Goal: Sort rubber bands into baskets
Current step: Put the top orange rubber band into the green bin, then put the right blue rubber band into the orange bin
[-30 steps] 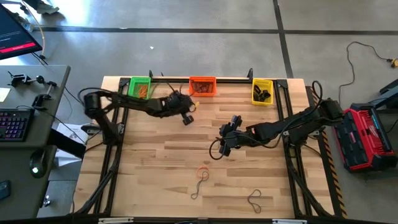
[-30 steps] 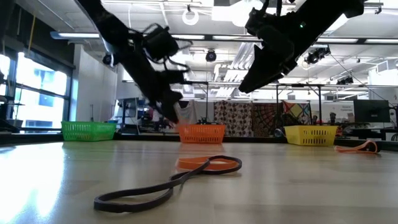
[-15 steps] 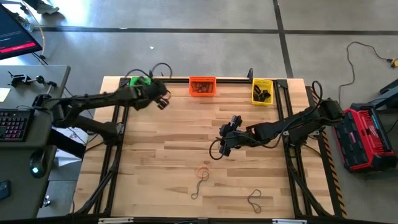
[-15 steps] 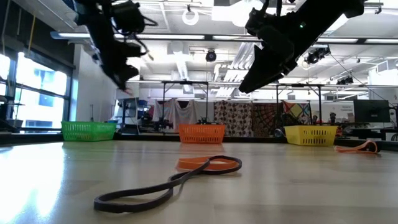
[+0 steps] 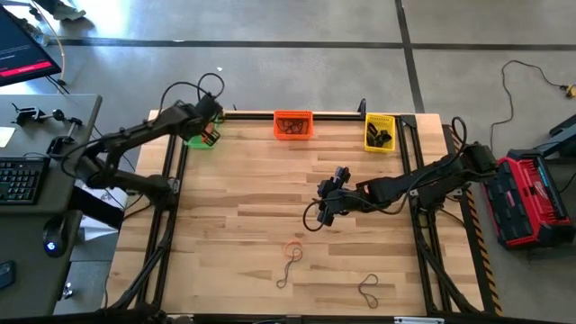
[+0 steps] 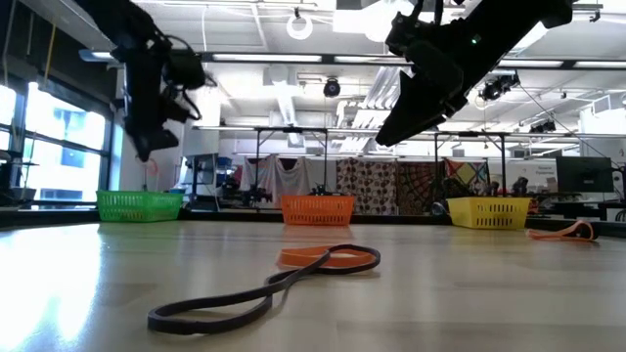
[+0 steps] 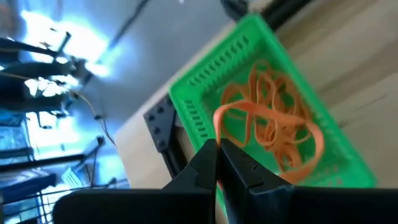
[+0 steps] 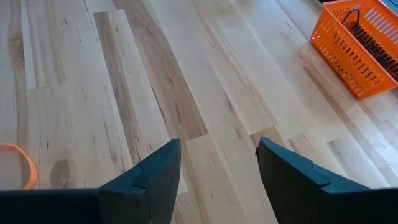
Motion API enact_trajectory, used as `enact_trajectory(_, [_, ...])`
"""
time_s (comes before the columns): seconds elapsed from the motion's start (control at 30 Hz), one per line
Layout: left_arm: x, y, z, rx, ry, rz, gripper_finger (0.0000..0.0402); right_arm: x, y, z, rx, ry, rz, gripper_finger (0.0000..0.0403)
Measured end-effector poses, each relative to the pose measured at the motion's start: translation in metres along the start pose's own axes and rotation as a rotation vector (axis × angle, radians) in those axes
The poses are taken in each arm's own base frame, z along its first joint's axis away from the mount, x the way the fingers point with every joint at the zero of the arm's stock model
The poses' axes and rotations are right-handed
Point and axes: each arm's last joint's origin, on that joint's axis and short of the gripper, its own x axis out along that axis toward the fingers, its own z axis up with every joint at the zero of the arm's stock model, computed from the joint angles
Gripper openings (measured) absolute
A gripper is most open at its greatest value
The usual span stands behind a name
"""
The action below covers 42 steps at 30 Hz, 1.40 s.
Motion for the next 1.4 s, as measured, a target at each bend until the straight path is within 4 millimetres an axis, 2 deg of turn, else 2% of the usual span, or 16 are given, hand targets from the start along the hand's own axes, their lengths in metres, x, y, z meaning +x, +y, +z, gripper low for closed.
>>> enact_trajectory(0.33, [0.047, -0.008, 0.004, 0.077, 0.157, -0.09, 0.0006, 0.0, 0.0, 0.0, 0.0, 0.0, 0.0, 0.0199])
enact_trajectory(0.6, [0.062, -0.018, 0.006, 0.137, 0.195, -0.097, 0.0054, 0.0, 0.0, 0.0, -0.001, 0.005, 0.008, 0.0199])
enact_trajectory(0.83, [0.045, -0.012, 0.008, 0.123, 0.123, -0.073, 0.0111, 0.0, 0.0, 0.0, -0.007, 0.006, 0.007, 0.0199])
enact_trajectory(1.13, [-0.002, -0.004, 0.007, 0.024, -0.15, -0.173, 0.0147, -0.008, 0.004, 0.009, -0.038, 0.031, 0.035, 0.0199])
enact_trajectory(1.3, [-0.001, -0.007, -0.007, 0.017, -0.161, -0.182, 0.0147, -0.018, 0.01, 0.018, -0.062, 0.049, 0.043, 0.0199])
enact_trajectory(1.4, [-0.001, -0.017, -0.016, 0.026, -0.196, -0.264, 0.014, -0.027, 0.016, 0.023, -0.084, 0.055, 0.059, 0.0199])
